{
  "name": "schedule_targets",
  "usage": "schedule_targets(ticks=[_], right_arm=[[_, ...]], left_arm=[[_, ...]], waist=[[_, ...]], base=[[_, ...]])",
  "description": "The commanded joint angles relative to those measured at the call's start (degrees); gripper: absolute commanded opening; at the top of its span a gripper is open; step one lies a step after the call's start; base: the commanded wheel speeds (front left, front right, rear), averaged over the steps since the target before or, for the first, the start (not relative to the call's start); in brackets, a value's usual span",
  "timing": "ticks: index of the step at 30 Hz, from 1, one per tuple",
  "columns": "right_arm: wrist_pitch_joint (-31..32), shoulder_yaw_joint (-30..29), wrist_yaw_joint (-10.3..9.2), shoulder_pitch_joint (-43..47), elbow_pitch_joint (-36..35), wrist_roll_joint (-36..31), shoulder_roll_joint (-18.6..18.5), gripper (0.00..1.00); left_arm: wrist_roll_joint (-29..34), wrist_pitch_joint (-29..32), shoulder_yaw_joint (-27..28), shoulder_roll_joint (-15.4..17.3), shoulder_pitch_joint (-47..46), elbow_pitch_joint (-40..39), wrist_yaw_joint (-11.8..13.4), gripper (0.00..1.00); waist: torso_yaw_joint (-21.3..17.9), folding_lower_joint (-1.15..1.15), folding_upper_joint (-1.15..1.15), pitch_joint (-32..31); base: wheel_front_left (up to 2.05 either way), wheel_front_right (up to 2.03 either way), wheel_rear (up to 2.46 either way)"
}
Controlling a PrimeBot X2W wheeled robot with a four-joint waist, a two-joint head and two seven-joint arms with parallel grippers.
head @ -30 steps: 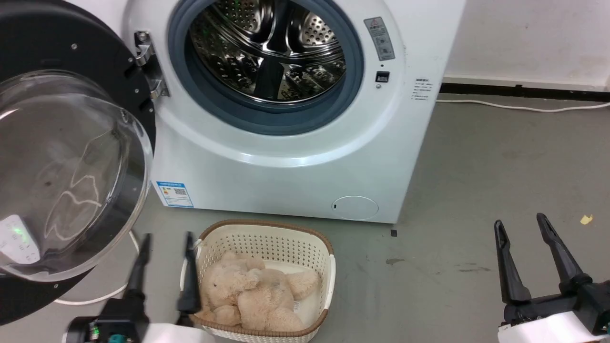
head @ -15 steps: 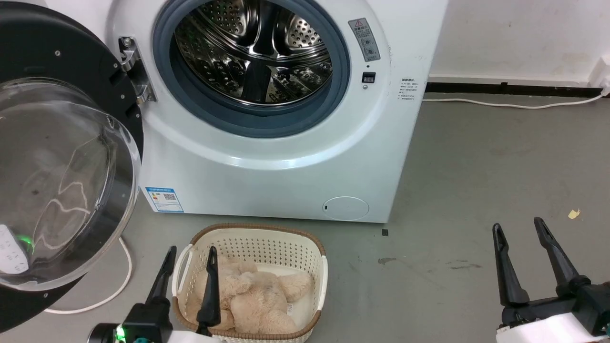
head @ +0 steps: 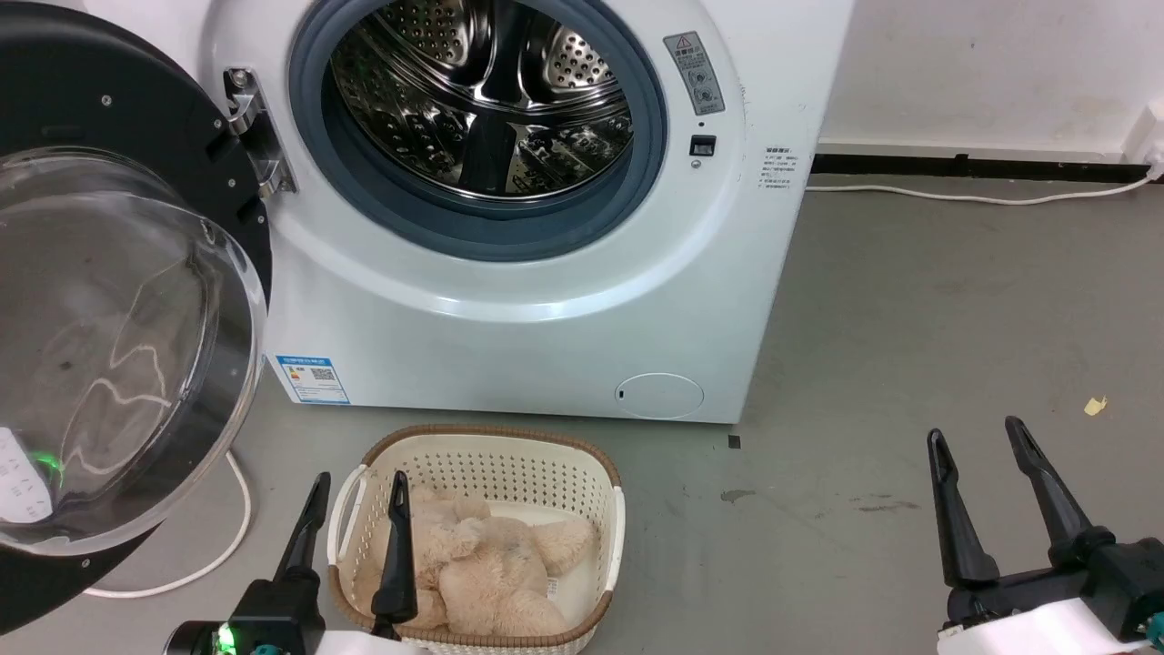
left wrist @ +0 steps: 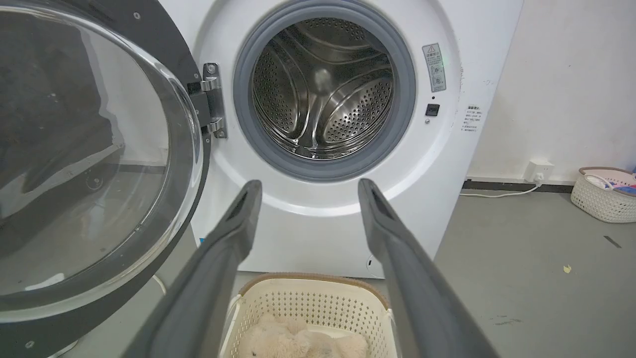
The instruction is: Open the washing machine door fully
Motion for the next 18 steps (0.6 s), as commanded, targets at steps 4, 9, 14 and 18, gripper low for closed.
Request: schedule_targets(ticks=[4, 9, 14, 18], right_arm=[[0.0, 0.0, 0.00, -0.1, 0.0, 0.0, 0.0, 0.00], [0.3, 0.1, 0.00, -0.1, 0.1, 0.0, 0.0, 0.00], [0.9, 0.3, 0.00, -0.2, 0.2, -0.2, 0.0, 0.00], [1.5, 0.5, 0.00, -0.3, 0.3, -0.3, 0.0, 0.00]], left_arm=[[-0.4, 0.1, 0.0, 0.0, 0.0, -0.5, 0.0, 0.00], [-0.2, 0.3, 0.2, 0.0, -0.1, -0.5, -0.1, 0.00], [0.0, 0.9, 0.4, 0.0, -0.3, -0.5, -0.3, 0.00], [0.3, 1.5, 0.6, -0.1, -0.4, -0.5, -0.4, 0.00]], waist=[[0.1, 0.00, 0.00, 0.2], [0.0, 0.00, 0.00, 0.2], [-0.1, 0.00, 0.00, 0.2], [-0.2, 0.00, 0.00, 0.1]], base=[[0.00, 0.00, 0.00], [0.00, 0.00, 0.00], [0.00, 0.00, 0.00], [0.00, 0.00, 0.00]])
